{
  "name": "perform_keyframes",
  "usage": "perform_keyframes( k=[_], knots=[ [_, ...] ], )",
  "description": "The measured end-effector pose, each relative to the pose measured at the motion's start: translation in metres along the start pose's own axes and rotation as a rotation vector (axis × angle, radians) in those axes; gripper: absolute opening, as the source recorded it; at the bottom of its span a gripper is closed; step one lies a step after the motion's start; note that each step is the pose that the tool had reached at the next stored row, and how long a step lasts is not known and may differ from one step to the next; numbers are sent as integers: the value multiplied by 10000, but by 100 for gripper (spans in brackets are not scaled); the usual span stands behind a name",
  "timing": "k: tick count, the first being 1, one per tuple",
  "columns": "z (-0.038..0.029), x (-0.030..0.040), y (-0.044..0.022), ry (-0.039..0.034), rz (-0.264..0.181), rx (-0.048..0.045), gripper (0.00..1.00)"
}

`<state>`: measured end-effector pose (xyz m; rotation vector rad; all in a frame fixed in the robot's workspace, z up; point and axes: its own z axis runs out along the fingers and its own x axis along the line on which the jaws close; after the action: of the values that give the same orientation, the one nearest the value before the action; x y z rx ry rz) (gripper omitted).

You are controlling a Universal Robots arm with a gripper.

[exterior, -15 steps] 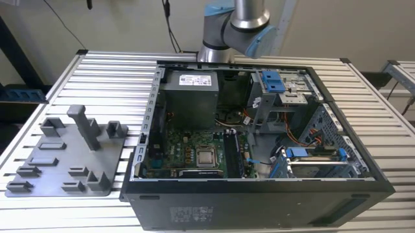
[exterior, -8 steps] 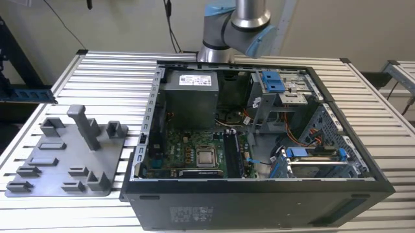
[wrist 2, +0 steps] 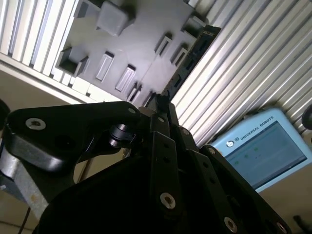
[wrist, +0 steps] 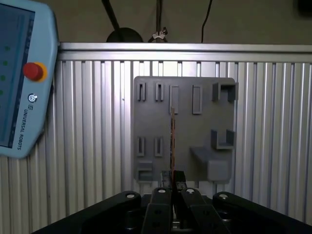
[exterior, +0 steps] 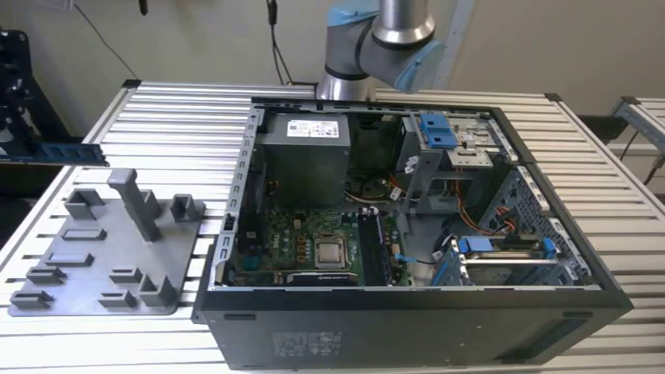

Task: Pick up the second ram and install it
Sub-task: 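Pick up the second ram and move it above second insertion slot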

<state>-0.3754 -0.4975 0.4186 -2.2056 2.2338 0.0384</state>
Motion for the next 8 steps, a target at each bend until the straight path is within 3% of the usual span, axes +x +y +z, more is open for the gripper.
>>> perform_keyframes(
  k=[8],
  knots=[
    [-2, -2, -171, 0, -1, -1, 14]
  ],
)
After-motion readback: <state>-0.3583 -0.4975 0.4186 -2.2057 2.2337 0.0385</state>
